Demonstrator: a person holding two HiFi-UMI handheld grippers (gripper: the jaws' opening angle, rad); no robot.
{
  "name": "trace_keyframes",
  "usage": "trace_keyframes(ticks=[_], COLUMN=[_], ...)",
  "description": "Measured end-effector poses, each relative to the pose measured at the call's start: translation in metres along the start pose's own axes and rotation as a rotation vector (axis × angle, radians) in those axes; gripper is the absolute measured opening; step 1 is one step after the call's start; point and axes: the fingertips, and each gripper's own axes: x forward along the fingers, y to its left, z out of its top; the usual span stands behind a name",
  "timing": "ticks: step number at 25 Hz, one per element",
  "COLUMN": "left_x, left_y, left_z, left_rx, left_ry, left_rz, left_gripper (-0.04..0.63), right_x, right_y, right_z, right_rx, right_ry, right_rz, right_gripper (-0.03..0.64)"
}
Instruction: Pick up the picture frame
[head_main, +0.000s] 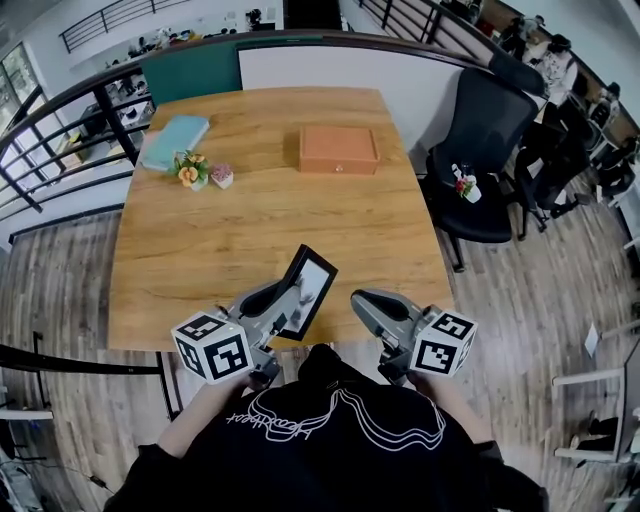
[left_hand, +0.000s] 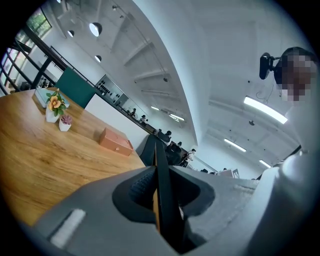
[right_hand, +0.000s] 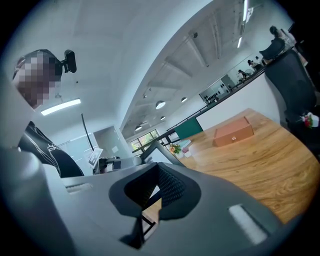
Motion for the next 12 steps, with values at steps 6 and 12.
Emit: trace_keyframes(ticks=[6,12], left_x=[-0.005,-0.014], left_y=[-0.001,0.003], left_z=[-0.009,-0.007], left_rx=[-0.014,-0.015], left_ry=[0.006,-0.012], left_rz=[0.0,0.015], left_gripper=[0.075,0.075], right_x=[0.001,0.012], right_y=[0.001,0.002], right_z=[-0.01,-0.012], right_rx=[0.013,0.018], right_ry=[0.016,0.033], right_rz=[-0.003,0.021], right_gripper=[0.025,0.025])
